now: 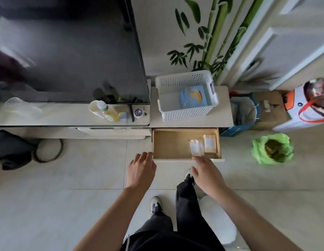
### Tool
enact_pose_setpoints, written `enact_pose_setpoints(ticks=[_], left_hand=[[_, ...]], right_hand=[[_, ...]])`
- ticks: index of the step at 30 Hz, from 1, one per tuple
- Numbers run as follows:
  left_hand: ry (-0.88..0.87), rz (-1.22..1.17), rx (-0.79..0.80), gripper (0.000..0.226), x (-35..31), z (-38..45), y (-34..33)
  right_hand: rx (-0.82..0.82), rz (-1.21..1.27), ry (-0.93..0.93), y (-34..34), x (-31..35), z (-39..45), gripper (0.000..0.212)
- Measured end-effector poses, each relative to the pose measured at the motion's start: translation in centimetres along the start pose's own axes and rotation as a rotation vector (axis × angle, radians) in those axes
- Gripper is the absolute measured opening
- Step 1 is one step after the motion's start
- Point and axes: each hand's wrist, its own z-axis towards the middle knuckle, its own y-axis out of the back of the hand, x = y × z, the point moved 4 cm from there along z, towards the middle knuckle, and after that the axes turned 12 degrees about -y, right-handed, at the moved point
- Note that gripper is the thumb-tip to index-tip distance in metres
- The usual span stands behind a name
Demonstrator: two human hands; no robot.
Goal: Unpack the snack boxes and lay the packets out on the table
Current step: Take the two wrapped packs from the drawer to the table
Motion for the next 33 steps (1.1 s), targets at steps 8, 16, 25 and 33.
enact_pose_setpoints(ticks=[8, 16, 25, 33], left_hand=[[-0.015, 0.037, 0.090, 0.014, -5.5, 9.4, -4.8], [0.041, -0.002, 0.179, 0.026, -9.4, 16.5, -11.2], [0.261, -0.104, 0.267, 0.026, -9.2, 20.7, -19.4], [0.332, -0.244, 0.378, 0.029, -7.9, 25.4, -33.5]], right_hand=[[0.028, -0.021, -0.023, 3.1, -9.1, 7.7, 0.042], [0.111, -0.062, -0.087, 2.0, -16.7, 17.0, 0.038], [0.203, -0.034, -0.246, -4.9, -23.9, 25.8, 0.038], [0.181, 0.019, -0.280, -14.1, -27.8, 34.1, 0.035]])
